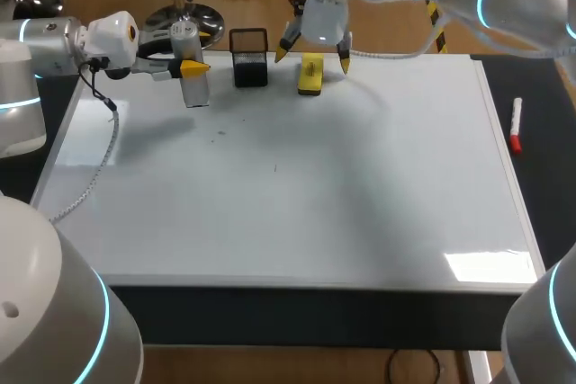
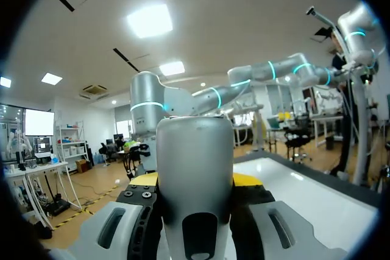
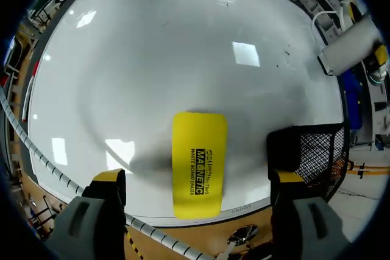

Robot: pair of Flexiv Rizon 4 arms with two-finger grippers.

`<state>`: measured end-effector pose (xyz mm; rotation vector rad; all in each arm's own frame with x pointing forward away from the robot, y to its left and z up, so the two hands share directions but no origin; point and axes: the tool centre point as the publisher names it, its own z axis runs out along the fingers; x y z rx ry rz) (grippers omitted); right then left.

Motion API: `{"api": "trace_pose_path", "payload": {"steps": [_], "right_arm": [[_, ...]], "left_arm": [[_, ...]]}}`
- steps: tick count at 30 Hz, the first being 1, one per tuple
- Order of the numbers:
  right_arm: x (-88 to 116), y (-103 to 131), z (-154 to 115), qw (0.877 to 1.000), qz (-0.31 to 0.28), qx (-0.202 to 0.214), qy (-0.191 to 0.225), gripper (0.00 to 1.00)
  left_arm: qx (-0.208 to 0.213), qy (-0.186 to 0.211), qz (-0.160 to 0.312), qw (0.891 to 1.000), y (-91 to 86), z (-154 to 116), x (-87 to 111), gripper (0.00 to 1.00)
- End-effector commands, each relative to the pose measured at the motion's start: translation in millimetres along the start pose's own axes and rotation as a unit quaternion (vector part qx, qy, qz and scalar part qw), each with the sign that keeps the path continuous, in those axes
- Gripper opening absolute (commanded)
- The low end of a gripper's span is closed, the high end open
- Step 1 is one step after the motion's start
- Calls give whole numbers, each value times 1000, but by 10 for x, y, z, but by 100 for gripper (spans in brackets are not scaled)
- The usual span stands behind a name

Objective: Pick up the inspection probe, press it on each red-marked spot on the whiteboard one by one, put down the probe, pick up the eraser, and wipe off all the red marks.

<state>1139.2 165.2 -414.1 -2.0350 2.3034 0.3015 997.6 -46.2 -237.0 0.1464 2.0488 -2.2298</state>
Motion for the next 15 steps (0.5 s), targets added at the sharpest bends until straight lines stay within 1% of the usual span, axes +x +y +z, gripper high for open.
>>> {"api": "trace_pose_path", "payload": {"steps": [1,2,3,4,5,6,7,8,9,12,15], "right_arm": [[235,304,-308,998,33,24,-49,100],[252,332,-350,997,46,23,-50,100],[274,355,-388,997,64,18,-43,100],[290,376,-442,996,66,27,-58,100],[307,402,-505,993,84,21,-75,100],[327,423,-557,992,103,15,-76,100],[340,444,-606,991,109,18,-81,100],[352,457,-648,988,127,8,-91,100],[360,473,-690,987,127,2,-102,100],[359,519,-829,983,145,8,-115,100],[359,534,-983,974,173,4,-147,100]], "left_arm": [[-1,-1,0,1000,-15,6,6,0],[-1,-1,0,1000,-15,6,6,0],[-1,-1,0,1000,-15,6,6,0],[-1,-1,0,1000,-15,6,6,0],[-1,-1,0,1000,-15,6,6,0],[-1,-1,0,1000,-15,6,6,0],[-1,-1,0,1000,-15,6,6,0],[-1,-1,0,1000,-15,6,6,0],[-1,-1,0,1000,-15,6,6,0],[-1,-1,0,1000,-15,6,6,0],[-1,-1,0,1000,-15,6,6,0]]}}
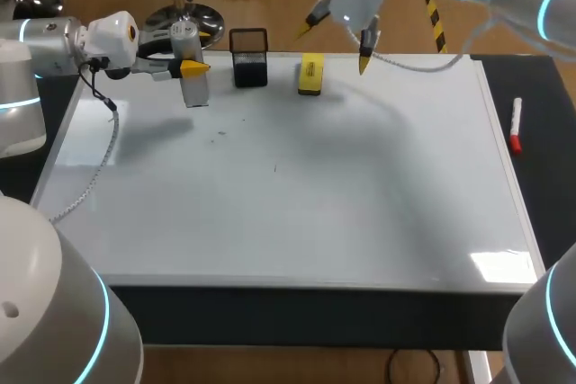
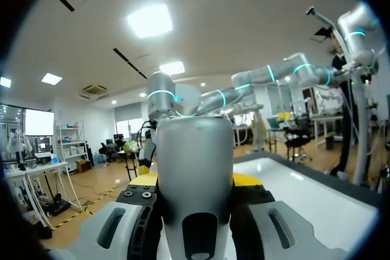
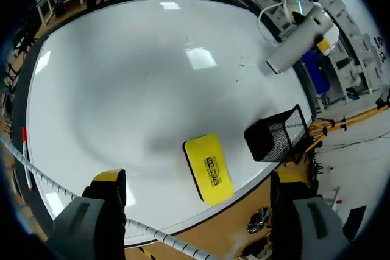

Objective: Pick up the inspection probe, press it on each red-marked spot on the whiteboard one by one, put down the probe, pick up the eraser, and wipe off all the red marks.

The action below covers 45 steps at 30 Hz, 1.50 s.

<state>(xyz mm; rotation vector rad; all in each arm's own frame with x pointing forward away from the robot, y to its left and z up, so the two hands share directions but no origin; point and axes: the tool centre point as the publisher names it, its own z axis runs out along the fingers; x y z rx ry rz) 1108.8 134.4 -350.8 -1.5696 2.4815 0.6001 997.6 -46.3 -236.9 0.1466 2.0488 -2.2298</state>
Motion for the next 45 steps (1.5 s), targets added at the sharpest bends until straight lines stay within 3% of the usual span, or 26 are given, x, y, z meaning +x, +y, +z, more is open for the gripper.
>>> {"api": "trace_pose_path", "payload": {"steps": [1,5,8,13,17,30,39,41,45], "right_arm": [[96,203,-399,998,22,32,-56,100],[28,268,-631,991,64,35,-108,100],[-15,296,-778,988,86,38,-120,100],[-35,291,-954,982,129,55,-123,100],[-10,249,-1058,968,213,70,-114,100],[175,279,-1273,949,279,60,-133,100],[348,248,-1360,932,309,18,-187,100],[390,251,-1384,927,316,41,-196,100],[390,251,-1384,927,316,41,-196,100]], "left_arm": [[-1,-1,0,1000,-15,6,6,0],[-1,-1,0,1000,-15,6,6,0],[-1,-1,0,1000,-15,6,6,0],[-1,-1,0,1000,-15,6,6,0],[-1,-1,0,1000,-15,6,6,0],[-1,-1,0,1000,-15,6,6,0],[-1,-1,0,1000,-15,6,6,0],[-1,-1,0,1000,-15,6,6,0],[-1,-1,0,1000,-15,6,6,0]]}}
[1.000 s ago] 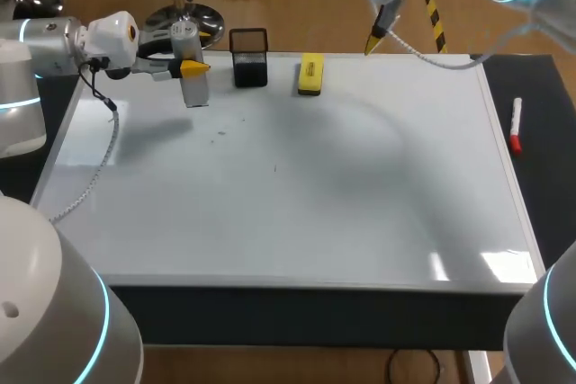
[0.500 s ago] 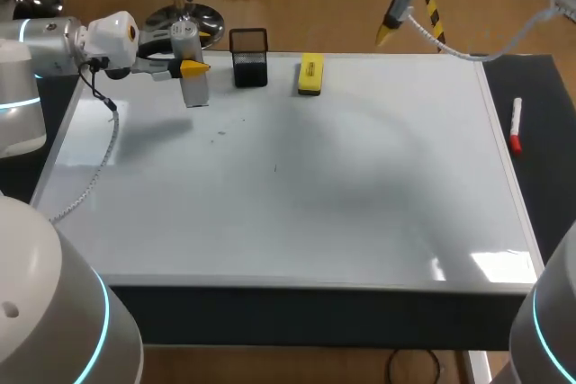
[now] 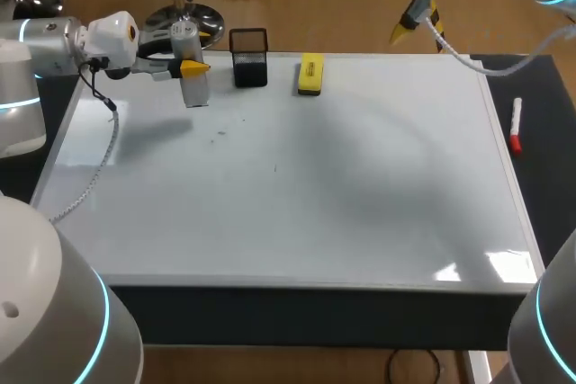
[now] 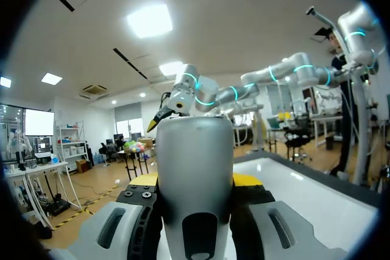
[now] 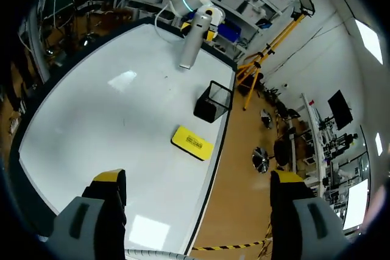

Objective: Pick up the inspection probe, press it on each red-marked spot on the whiteboard one by one, put down the probe, pick up the eraser, and wipe off all the red marks.

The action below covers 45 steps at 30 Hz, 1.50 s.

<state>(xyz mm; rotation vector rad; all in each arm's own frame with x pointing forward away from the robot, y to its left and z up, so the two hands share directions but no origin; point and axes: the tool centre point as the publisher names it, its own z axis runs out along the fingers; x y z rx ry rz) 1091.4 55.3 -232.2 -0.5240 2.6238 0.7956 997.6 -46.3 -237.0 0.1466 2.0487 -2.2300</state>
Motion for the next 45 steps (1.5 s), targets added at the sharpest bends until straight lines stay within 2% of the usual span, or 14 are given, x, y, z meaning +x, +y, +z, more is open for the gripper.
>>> {"api": "trace_pose_path", "payload": {"steps": [1,21,26,33,34,39,45], "right_arm": [[83,48,-29,1000,-1,7,-12,100],[83,48,-29,1000,-1,7,-12,100],[83,48,-29,1000,-1,7,-12,100],[83,48,-29,1000,-1,7,-12,100],[83,48,-29,1000,-1,7,-12,100],[83,48,-29,1000,-1,7,-12,100],[83,48,-29,1000,-1,7,-12,100]], "left_arm": [[-1,-1,0,1000,-15,5,5,0],[-1,-1,0,1000,-15,5,5,0],[-11,4,25,1000,-79,65,-177,0],[-7,39,60,997,-267,215,-526,0],[-17,45,64,997,-300,240,-572,0],[-23,70,75,994,-478,346,-793,0],[-21,87,68,994,-557,538,-1013,0]]}}
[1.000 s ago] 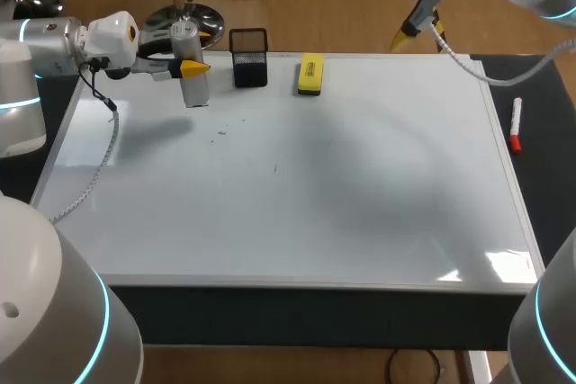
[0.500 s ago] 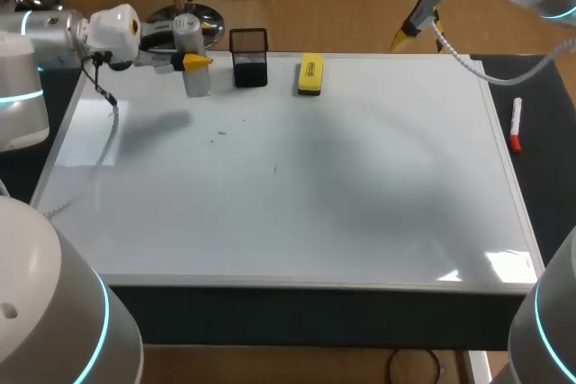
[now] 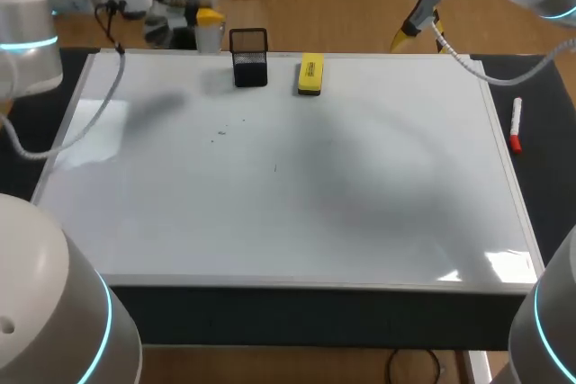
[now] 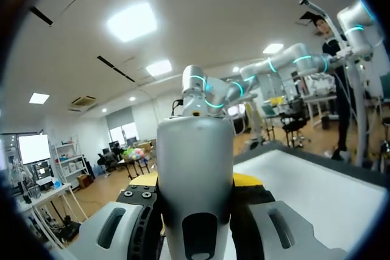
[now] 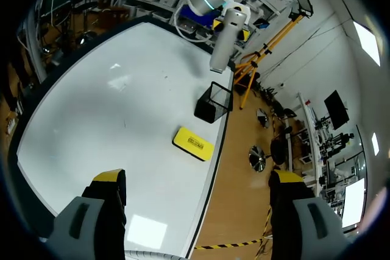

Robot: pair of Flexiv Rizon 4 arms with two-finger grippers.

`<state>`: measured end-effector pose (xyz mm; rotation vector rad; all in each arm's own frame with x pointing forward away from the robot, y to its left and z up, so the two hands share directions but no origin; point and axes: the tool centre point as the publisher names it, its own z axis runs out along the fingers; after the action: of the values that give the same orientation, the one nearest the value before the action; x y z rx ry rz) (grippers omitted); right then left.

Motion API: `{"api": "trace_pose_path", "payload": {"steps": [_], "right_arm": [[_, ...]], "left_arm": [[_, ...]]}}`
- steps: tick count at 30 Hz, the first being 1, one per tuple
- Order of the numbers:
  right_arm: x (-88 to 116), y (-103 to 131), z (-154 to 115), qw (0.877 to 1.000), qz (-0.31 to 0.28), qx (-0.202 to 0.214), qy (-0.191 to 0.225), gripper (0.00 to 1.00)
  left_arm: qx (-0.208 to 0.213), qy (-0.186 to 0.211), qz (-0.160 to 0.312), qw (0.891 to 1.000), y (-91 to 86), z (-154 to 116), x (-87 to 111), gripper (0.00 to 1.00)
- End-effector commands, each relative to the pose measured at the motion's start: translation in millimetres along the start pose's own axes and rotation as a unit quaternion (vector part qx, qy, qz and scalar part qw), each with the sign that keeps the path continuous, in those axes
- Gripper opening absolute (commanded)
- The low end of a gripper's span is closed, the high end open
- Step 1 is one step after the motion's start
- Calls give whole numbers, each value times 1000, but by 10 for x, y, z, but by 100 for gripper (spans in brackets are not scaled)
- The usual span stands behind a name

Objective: Pick up the inspection probe, press it on each red-marked spot on the whiteboard one by one, put down the probe, pick up the eraser, and wipe off all the red marks.

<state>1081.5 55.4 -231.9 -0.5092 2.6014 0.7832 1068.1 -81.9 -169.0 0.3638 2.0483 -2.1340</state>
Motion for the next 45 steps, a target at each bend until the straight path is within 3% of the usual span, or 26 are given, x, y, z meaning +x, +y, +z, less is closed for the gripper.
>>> {"api": "trace_pose_path", "payload": {"steps": [1,13,31,45], "right_arm": [[-2,1,-5,1000,-1,2,1,100],[-2,1,-5,1000,-1,2,1,100],[-2,1,-5,1000,-1,2,1,100],[-2,1,-5,1000,-1,2,1,100]], "left_arm": [[6,53,0,999,-3,140,-264,0],[27,70,-29,997,77,445,-477,0],[36,62,-66,995,318,615,-460,0],[43,43,-88,994,626,626,-446,0]]}}
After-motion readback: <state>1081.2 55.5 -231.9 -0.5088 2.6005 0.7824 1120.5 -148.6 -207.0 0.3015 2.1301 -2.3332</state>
